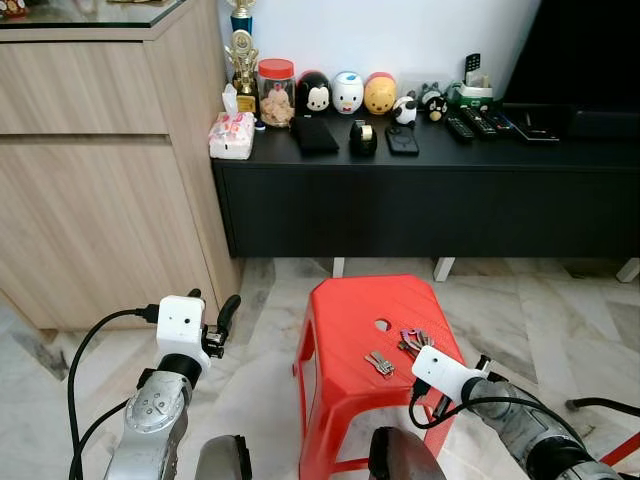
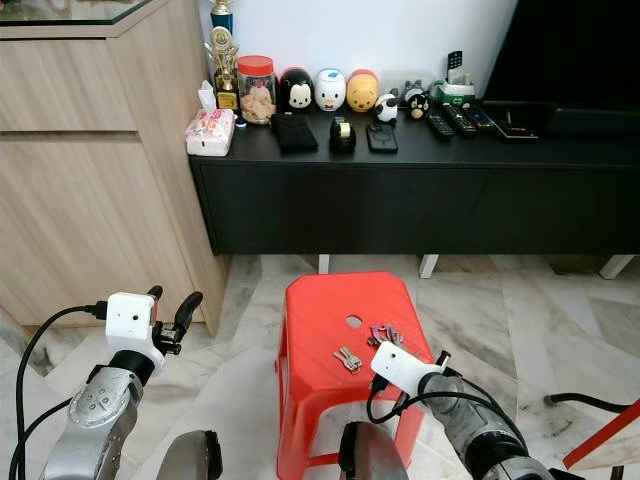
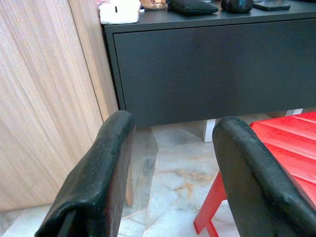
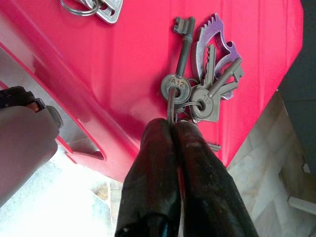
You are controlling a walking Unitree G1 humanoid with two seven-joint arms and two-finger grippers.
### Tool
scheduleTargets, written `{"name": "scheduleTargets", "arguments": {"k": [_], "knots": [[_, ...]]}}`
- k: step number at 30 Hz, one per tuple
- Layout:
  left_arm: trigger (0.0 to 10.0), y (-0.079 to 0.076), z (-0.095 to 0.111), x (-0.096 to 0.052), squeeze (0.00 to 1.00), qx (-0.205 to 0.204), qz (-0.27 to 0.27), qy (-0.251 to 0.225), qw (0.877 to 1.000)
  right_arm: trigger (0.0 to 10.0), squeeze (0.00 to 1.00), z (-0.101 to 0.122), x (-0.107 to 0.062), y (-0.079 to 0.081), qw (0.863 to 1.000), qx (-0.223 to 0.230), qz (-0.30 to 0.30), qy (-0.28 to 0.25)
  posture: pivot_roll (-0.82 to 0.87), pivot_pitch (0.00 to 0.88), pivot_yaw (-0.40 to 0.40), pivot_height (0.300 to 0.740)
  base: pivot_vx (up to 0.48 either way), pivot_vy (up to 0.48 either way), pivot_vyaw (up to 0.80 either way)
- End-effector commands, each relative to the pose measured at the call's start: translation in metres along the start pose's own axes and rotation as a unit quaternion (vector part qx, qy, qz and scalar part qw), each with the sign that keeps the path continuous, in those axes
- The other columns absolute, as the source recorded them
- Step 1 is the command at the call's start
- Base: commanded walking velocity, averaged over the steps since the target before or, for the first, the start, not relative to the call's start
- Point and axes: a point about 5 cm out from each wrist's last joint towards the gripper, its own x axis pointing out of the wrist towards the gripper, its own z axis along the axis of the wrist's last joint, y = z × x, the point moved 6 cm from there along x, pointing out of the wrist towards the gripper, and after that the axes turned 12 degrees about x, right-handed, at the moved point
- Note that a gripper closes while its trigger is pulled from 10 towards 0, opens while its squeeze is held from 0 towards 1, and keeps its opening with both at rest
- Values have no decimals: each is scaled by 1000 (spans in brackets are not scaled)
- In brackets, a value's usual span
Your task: Hang keys on a hook
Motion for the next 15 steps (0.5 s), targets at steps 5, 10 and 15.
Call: {"name": "scheduleTargets", "arguments": {"k": [5,10,15], "knots": [[10000,1,-2,0,0,7,2,7,1000,0,0,22,0,-14,997,34,-42,-51,16,0,-70,571,0,0,0],[10000,1,-3,0,0,11,2,7,1000,0,0,74,-14,-36,962,165,-94,-195,16,0,-72,571,0,0,0],[10000,-1,-3,0,0,14,-1,7,1000,0,0,85,-22,-46,929,252,-116,-243,16,0,-73,571,0,0,0]]}}
